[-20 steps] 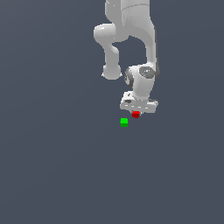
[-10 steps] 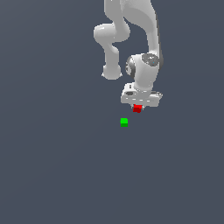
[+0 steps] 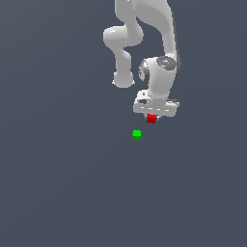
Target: Stack the red cube on top of the green cube.
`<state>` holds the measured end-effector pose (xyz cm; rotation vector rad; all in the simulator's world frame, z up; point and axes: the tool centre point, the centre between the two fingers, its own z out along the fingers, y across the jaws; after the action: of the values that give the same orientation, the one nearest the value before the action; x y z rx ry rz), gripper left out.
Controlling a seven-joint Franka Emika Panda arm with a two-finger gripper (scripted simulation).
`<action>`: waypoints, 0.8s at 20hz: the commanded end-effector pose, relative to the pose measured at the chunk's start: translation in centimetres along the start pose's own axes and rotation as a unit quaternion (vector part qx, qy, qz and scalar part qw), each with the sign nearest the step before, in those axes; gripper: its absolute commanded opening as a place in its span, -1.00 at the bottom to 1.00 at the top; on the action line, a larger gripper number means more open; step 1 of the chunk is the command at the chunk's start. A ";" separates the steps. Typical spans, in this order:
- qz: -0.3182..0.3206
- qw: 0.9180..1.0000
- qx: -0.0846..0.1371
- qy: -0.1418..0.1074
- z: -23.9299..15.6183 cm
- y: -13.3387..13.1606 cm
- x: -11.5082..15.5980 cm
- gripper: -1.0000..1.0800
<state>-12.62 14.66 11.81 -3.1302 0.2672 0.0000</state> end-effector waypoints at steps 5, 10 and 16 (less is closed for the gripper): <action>0.000 1.000 0.000 0.000 1.3 1.5 1.2 -1.00; 0.000 1.000 0.000 0.000 3.4 4.0 3.2 -1.00; 0.000 1.000 0.000 0.000 5.3 6.0 5.1 -1.00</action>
<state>-8.97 8.30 6.85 -3.1315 0.2703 0.0011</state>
